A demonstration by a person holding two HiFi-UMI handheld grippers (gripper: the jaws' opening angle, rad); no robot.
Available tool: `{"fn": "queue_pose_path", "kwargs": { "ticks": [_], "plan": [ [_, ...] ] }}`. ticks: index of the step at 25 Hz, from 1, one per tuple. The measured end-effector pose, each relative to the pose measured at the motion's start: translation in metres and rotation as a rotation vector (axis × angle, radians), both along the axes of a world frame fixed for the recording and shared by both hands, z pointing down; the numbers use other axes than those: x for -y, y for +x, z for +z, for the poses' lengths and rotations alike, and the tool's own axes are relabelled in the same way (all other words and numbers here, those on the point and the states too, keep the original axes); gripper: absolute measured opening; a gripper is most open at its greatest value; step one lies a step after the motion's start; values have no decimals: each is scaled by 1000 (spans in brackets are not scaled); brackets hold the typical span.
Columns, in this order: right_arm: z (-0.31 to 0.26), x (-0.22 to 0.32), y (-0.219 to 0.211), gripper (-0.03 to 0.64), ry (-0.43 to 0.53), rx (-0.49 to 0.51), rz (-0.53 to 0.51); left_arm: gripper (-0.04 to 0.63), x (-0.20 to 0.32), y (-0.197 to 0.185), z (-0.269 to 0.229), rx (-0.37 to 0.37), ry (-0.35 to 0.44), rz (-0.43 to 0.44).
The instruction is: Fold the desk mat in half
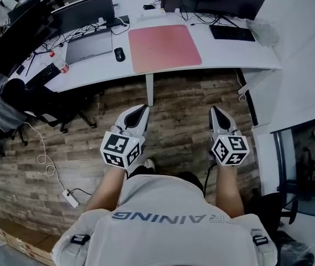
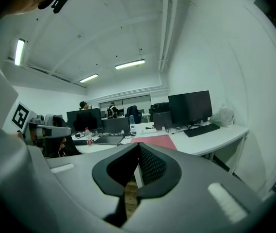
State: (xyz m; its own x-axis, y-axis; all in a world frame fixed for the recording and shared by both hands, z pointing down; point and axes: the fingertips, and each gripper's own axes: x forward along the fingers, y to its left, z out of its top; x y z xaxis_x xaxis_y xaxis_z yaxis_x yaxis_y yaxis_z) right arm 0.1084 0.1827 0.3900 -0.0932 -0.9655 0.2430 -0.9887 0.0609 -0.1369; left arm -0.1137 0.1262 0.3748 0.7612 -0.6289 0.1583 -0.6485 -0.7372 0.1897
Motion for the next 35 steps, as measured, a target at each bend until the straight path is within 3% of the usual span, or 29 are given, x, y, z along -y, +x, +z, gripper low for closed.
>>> {"fn": "queue_pose_path", "kwargs": {
  "ticks": [6,16,24,35],
  "plan": [
    [12,32,-16,14,-37,7,-5,2,34,-8,2,1,-6,23],
    [29,111,-6,14,-48,54,-71,2,96,-6,5,40,-16,-50],
    [40,179,51,14,-59,108,-79,2,155,41,8,83,-24,-98],
    [52,256,144,14,-102,123,-96,2,226,125,8,89,-38,-144]
  ]
}}
